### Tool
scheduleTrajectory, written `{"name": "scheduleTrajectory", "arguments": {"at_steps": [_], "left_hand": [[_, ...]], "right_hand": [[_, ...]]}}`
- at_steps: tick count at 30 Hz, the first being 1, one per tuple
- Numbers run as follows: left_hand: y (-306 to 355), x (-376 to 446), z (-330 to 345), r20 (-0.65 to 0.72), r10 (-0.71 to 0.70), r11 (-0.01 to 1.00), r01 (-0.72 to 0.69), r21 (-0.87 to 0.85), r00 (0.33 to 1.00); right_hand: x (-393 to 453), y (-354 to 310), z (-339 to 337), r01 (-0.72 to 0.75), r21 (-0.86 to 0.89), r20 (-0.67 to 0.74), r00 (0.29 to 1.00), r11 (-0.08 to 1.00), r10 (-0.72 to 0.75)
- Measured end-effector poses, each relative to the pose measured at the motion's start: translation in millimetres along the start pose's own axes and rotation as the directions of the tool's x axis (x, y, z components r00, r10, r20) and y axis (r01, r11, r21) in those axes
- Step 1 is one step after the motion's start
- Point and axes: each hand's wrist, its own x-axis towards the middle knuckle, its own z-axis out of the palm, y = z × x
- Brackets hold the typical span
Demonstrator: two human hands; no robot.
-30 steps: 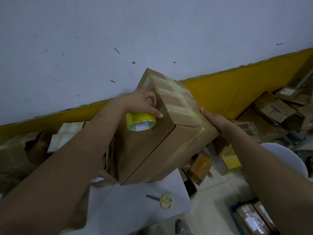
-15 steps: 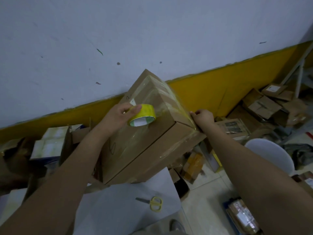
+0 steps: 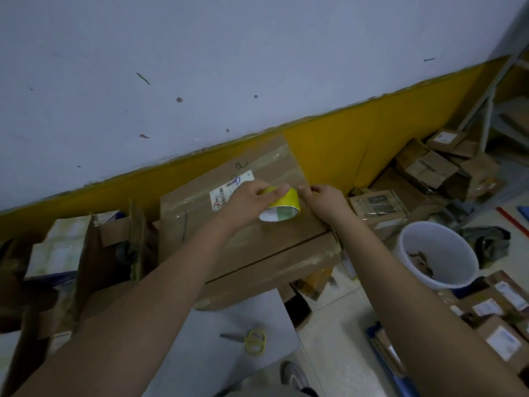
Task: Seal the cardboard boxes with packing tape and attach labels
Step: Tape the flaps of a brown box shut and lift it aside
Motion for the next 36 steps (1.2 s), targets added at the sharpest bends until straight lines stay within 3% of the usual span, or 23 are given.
{"name": "scheduleTrajectory", "arguments": {"at_steps": [5,8,10,15,23,28,32,36], "left_hand": [[-12,13,65,0.130,-0.066,0.998,0.067,-0.004,0.989],[-31,19,85,0.186,-0.134,0.991,0.132,0.023,0.973],[-37,20,83,0.195,-0.159,0.986,0.164,-0.011,0.968],[-49,18,66,0.374,-0.172,0.983,0.185,0.002,0.911],[-70,2,-2,0.387,-0.167,0.942,0.031,0.335,0.907],[-75,-17,-46,0.412,-0.217,0.954,0.103,0.281,0.885],[-81,-26,-48,0.482,-0.171,0.985,0.135,0.109,0.859],[-85,-25,-54,0.442,-0.176,0.976,0.098,0.194,0.879]], "right_hand": [[1,55,37,-0.123,0.065,-0.042,0.991,0.990,0.126],[-8,83,63,-0.135,0.183,0.017,0.991,0.974,0.135],[-11,90,73,-0.113,0.227,-0.023,0.992,0.967,0.121],[-2,91,75,-0.147,0.038,-0.050,0.988,0.988,0.149],[-6,88,80,-0.129,-0.232,-0.153,0.984,0.964,0.095],[-5,90,82,-0.116,-0.231,-0.184,0.980,0.966,0.074],[-6,82,86,-0.155,-0.290,-0.214,0.972,0.944,0.093],[-10,62,93,-0.155,-0.270,-0.236,0.967,0.950,0.091]]}}
